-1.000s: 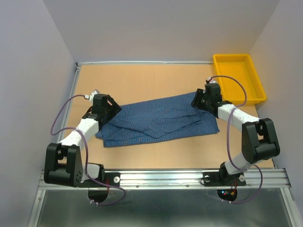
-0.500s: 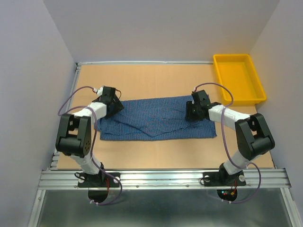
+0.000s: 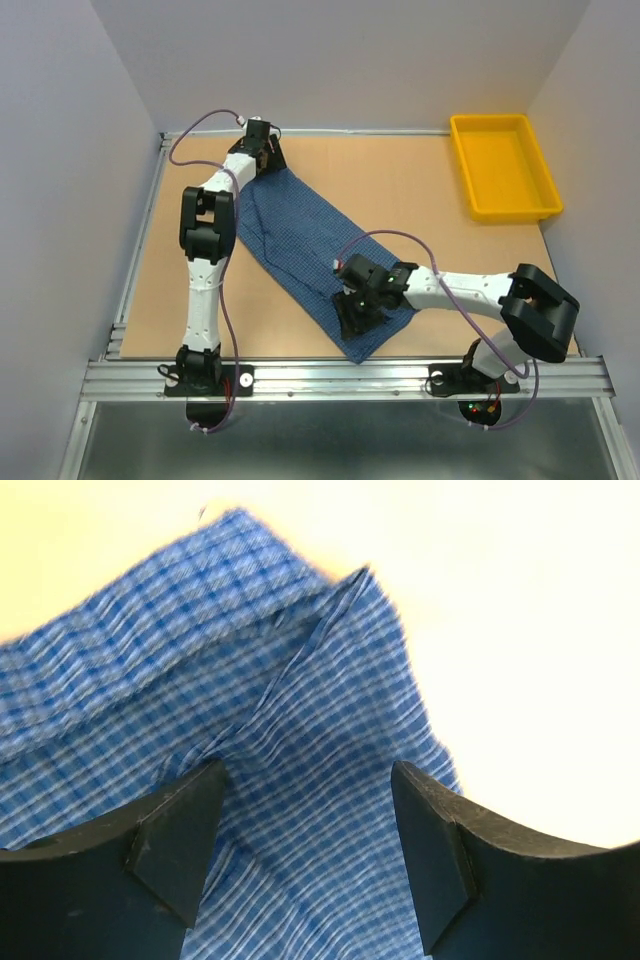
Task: Fold and stack the long sleeve shirts
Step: Fold the shirt
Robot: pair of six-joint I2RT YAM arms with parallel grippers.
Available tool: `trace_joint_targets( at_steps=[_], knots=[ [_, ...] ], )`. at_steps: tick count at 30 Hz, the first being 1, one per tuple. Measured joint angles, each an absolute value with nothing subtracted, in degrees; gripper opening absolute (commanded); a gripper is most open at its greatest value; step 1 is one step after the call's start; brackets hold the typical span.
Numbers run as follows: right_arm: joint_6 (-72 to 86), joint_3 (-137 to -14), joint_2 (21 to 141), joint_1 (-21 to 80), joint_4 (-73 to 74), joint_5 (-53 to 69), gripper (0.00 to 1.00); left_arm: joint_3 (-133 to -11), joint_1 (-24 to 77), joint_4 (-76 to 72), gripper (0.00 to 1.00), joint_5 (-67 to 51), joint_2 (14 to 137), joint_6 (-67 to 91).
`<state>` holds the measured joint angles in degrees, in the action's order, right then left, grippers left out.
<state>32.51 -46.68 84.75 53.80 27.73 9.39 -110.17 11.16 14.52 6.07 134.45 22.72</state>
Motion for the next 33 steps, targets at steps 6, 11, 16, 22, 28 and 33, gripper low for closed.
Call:
trace_joint_targets(
  at_steps=[6, 11, 16, 22, 28, 33],
  knots=[
    [30.0, -57.6, 87.8, 59.9, 34.8, 9.3, 0.57, -116.7, 13.5, 16.2, 0.80, 3.5, 136.2, 20.0],
    [24.4, -67.2, 87.2, 55.0, 36.4, 5.8, 0.56, -102.0, 14.5, 15.9, 0.80, 7.5, 120.9, 21.1],
    [17.8, -69.7, 87.4, 44.8, 37.0, 2.2, 0.54, -82.7, 13.9, 14.4, 0.77, 9.9, 96.8, 26.6],
    [13.6, -69.6, 91.7, 42.2, 38.2, 0.2, 0.50, -70.9, 18.3, 11.1, 0.69, 9.2, 90.3, 30.9],
    [12.8, -67.6, 93.3, 42.2, 37.3, 0.0, 0.48, -70.1, 26.3, 10.8, 0.67, 7.6, 101.6, 32.7],
    [12.8, -64.1, 93.3, 42.2, 35.9, 1.6, 0.45, -70.2, 26.1, 9.5, 0.67, 7.8, 107.9, 33.5]
  ],
)
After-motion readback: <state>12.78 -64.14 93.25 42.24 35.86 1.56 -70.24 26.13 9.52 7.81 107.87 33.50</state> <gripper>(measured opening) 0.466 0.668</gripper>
